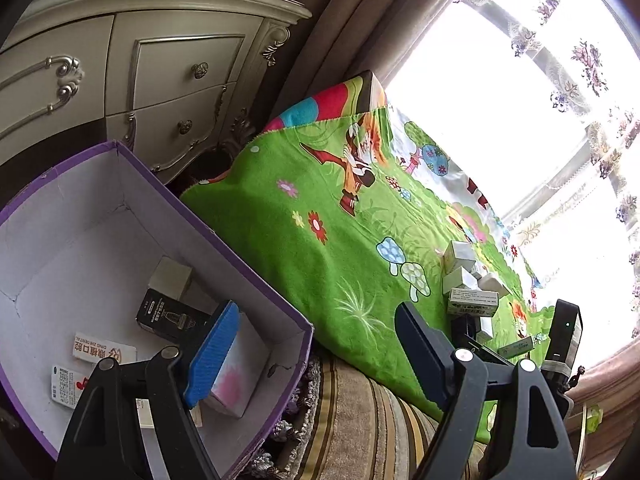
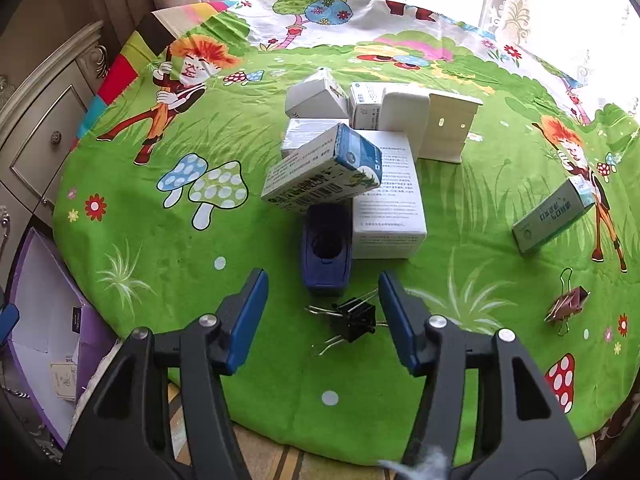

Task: Organize rigid objects
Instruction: 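Move both open tools back over the bed toward the remaining items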

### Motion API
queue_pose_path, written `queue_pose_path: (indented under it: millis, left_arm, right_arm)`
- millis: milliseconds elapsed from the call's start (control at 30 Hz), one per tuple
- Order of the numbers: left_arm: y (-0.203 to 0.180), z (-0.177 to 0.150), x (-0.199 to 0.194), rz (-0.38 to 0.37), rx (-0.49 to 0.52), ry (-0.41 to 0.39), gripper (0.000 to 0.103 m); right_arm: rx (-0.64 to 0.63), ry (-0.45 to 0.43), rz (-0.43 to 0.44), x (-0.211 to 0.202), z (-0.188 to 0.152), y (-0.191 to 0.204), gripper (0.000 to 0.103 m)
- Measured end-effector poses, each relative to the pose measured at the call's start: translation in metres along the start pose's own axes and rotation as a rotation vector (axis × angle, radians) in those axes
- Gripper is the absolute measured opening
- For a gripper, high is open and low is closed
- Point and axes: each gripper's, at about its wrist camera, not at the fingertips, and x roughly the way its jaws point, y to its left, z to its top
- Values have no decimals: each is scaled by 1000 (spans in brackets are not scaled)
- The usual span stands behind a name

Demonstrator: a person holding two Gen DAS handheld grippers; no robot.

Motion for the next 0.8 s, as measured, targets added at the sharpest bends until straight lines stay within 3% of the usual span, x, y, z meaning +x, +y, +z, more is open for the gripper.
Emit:
queue_pose_path:
  millis: [200, 400, 567, 800]
  left_arm:
    - [-9, -2, 8, -11, 16, 20, 81]
    - [-12, -3, 11, -14, 32, 28, 81]
    - [-7, -4, 20, -17, 15, 51, 81]
    - [-13, -5, 28, -26, 41, 65, 81]
  right_arm:
    - [-5, 17, -1, 10, 2, -1, 49]
    - [45, 18, 58, 4, 2, -13, 49]
    - [83, -50, 91, -22, -8, -26, 63]
    - [44, -65, 142, -14, -2, -15, 63]
